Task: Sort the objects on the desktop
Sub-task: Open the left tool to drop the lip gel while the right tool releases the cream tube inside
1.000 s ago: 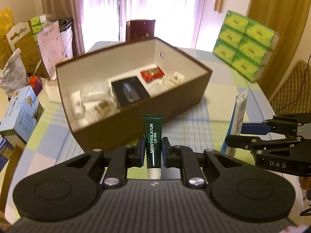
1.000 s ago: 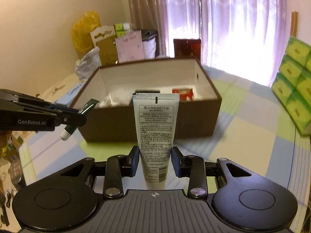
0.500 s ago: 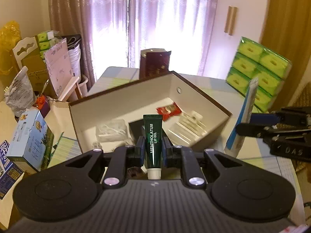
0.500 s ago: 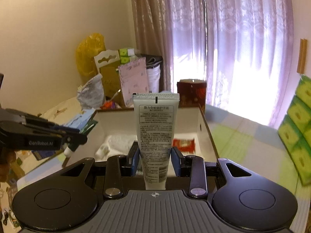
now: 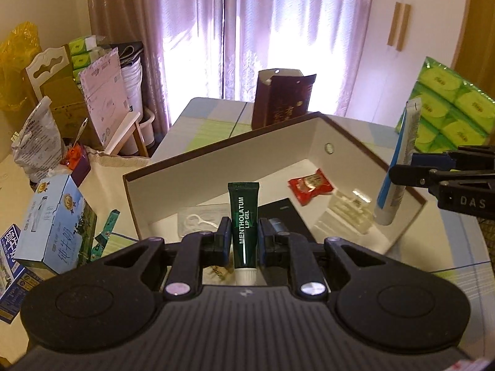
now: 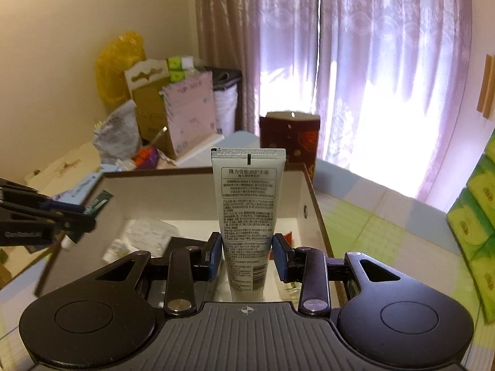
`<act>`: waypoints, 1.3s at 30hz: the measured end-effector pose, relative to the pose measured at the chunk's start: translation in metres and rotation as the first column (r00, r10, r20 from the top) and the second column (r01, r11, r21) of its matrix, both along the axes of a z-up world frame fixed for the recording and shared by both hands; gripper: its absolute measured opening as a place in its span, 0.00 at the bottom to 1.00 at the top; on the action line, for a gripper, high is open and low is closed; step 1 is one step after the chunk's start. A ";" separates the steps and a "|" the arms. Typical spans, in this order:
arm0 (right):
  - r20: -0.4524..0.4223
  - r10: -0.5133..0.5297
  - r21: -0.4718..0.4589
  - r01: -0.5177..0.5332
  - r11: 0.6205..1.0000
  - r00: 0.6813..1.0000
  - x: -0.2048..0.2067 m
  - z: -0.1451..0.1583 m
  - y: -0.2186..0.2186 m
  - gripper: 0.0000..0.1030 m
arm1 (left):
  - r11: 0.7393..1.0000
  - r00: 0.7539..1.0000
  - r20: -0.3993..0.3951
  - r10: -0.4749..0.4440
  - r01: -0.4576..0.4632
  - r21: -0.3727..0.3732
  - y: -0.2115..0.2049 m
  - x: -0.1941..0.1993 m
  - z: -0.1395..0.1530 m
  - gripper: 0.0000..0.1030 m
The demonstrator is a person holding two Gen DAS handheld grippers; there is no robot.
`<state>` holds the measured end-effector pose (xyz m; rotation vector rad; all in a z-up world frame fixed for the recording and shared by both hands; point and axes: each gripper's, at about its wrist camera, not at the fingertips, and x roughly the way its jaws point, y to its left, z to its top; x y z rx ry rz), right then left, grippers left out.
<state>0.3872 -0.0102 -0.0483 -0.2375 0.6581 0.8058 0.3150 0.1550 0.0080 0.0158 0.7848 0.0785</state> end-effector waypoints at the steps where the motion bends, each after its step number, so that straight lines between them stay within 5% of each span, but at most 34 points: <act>1: -0.004 -0.003 -0.008 0.003 1.000 1.000 0.004 -0.004 0.001 0.32 | 1.000 1.000 -0.006 0.001 -0.001 -0.001 0.003 0.004 -0.002 0.13; 14: -0.044 -0.001 -0.180 -0.007 0.984 0.999 0.042 -0.062 0.034 0.32 | 1.000 0.997 -0.080 -0.002 0.001 -0.018 0.028 0.046 -0.036 0.13; 33: -0.055 0.061 -0.290 -0.075 0.954 0.997 0.059 -0.087 0.067 0.33 | 0.999 0.989 -0.148 0.004 -0.009 -0.031 0.043 0.077 -0.065 0.13; 34: -0.055 0.072 -0.285 -0.085 0.955 0.996 0.058 -0.087 0.067 0.35 | 0.999 0.988 -0.151 0.005 -0.009 -0.031 0.043 0.078 -0.065 0.13; 37: -0.037 0.090 -0.266 -0.097 0.959 0.995 0.055 -0.084 0.065 0.62 | 1.000 0.987 -0.158 0.005 -0.010 -0.030 0.044 0.081 -0.068 0.13; 39: -0.030 0.093 -0.248 -0.098 0.964 0.995 0.053 -0.081 0.064 0.66 | 0.999 0.987 -0.161 0.004 -0.009 -0.030 0.044 0.081 -0.069 0.13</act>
